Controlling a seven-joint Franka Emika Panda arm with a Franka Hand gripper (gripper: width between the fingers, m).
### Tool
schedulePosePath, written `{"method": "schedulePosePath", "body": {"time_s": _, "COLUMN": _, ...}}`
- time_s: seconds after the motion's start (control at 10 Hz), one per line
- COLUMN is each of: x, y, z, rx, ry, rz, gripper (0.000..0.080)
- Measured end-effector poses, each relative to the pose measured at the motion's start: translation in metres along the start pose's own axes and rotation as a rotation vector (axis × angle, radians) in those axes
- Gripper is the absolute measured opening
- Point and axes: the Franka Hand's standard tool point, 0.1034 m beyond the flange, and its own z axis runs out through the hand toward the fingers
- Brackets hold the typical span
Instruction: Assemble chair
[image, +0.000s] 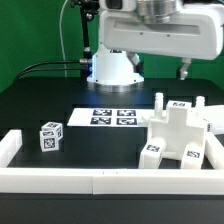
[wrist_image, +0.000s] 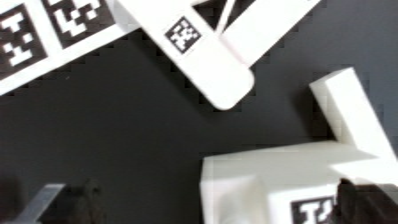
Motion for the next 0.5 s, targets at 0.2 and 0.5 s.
{"method": "schedulePosePath", "body": {"time_s": 0.2, "x": 0.002, "y": 0.003, "z": 0.001, "rx": 0.001, "ry": -0.002, "rz": 0.002, "gripper": 0.0648}}
{"method": "schedulePosePath", "body": {"time_s": 0.5, "x": -0.023, "y": -0.018, "z": 0.023, "rx": 0.0, "ry": 0.035, "rz": 0.161, "gripper": 0.0648}}
